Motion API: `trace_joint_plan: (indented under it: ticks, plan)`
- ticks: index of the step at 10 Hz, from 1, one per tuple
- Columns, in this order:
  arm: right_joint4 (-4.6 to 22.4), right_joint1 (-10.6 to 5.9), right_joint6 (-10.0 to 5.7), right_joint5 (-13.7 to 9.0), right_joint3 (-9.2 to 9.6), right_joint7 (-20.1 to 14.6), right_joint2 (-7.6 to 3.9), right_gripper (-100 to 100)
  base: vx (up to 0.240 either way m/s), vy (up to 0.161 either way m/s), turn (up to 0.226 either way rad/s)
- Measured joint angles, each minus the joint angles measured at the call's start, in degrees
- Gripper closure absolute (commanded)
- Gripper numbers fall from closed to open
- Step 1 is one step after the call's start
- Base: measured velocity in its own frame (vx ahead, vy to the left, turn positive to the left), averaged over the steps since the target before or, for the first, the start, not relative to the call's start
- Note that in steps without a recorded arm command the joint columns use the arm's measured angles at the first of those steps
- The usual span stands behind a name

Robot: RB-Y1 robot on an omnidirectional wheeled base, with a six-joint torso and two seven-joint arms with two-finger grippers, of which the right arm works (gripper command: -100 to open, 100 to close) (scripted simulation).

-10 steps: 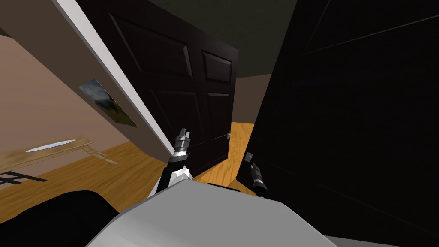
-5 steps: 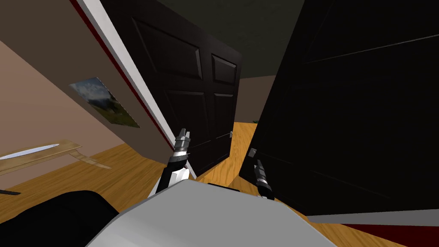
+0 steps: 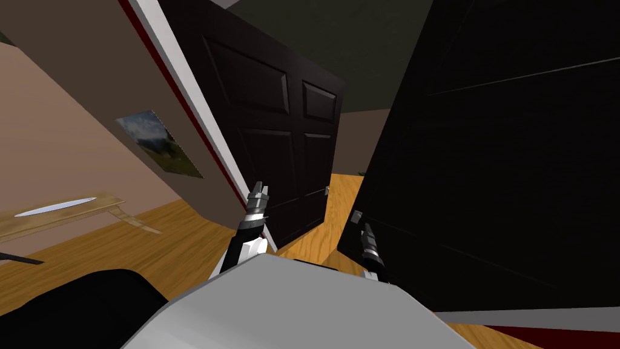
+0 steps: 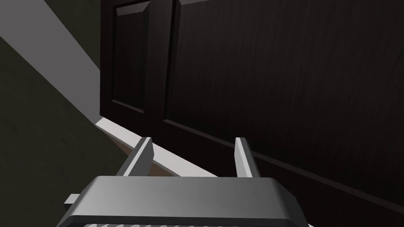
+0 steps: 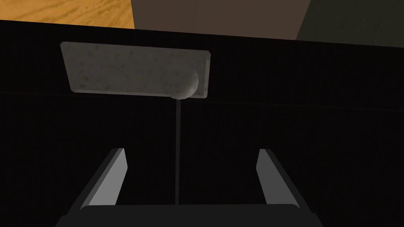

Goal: Push the door open

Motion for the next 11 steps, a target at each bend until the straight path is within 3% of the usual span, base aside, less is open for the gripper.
trace_joint_plan:
  ticks: [2,4,5,10,11]
  plan:
    - [1.19,-1.98,0.26,-0.74,-1.48,2.17,1.10,-100,0.176,-0.143,0.108]
    - [2.88,-4.00,0.09,-1.38,-2.75,4.01,2.80,-100,0.138,-0.031,0.033]
    - [3.03,-4.04,-0.12,-1.43,-2.85,4.16,2.87,100,-0.018,0.003,0.005]
    - [2.97,-3.94,0.20,-1.38,-2.76,4.02,2.81,100,-0.015,0.002,0.001]
    - [2.99,-3.92,0.21,-1.38,-2.75,4.02,2.83,100,0.008,-0.028,-0.275]
